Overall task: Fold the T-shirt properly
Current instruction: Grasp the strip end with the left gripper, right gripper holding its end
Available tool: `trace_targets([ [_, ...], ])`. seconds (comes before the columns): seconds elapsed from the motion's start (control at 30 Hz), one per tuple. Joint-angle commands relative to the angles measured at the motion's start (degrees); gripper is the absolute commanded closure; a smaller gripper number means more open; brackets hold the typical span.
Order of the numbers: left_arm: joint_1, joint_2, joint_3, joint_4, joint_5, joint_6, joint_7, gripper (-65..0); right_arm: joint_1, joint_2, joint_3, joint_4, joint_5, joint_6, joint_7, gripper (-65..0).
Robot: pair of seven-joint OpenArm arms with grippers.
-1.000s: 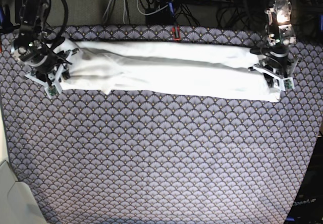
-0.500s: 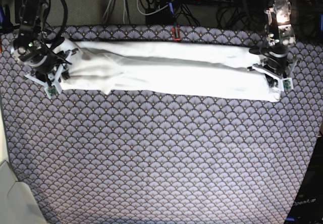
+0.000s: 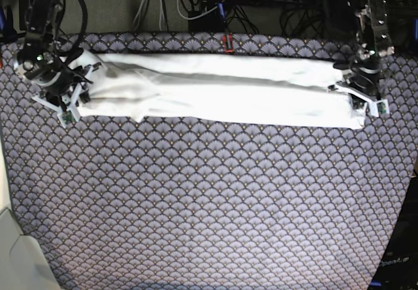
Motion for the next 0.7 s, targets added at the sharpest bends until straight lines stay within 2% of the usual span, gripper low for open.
trace_targets([
  [0.0, 0.93, -0.92, -0.23, -0.35, -0.27, 1.45, 3.24, -3.6, 0.48, 0.91, 0.36, 1.17, 0.34, -0.25, 0.77, -18.0],
  [0.2, 0.93, -3.55, -0.58, -0.71, -5.98, 1.45, 3.33, -3.6, 0.48, 0.91, 0.36, 1.08, 0.34, -0.25, 0.77, -18.1],
  [0.57, 0.84, -3.73, -0.23, -0.27, -5.98, 1.45, 3.33, -3.6, 0.48, 0.91, 0.36, 1.08, 0.34, -0.25, 0.77, -18.1],
  [0.63, 0.84, -3.73, -0.41, -0.27, -6.07, 1.45, 3.33, -6.2, 0.48, 0.91, 0.36, 1.08, 0.34, -0.25, 0.77, -18.1],
  [0.67, 0.84, -3.73, -0.58, -0.27, -6.25, 1.45, 3.33, -9.6, 0.48, 0.91, 0.36, 1.08, 0.34, -0.25, 0.77, -18.1],
])
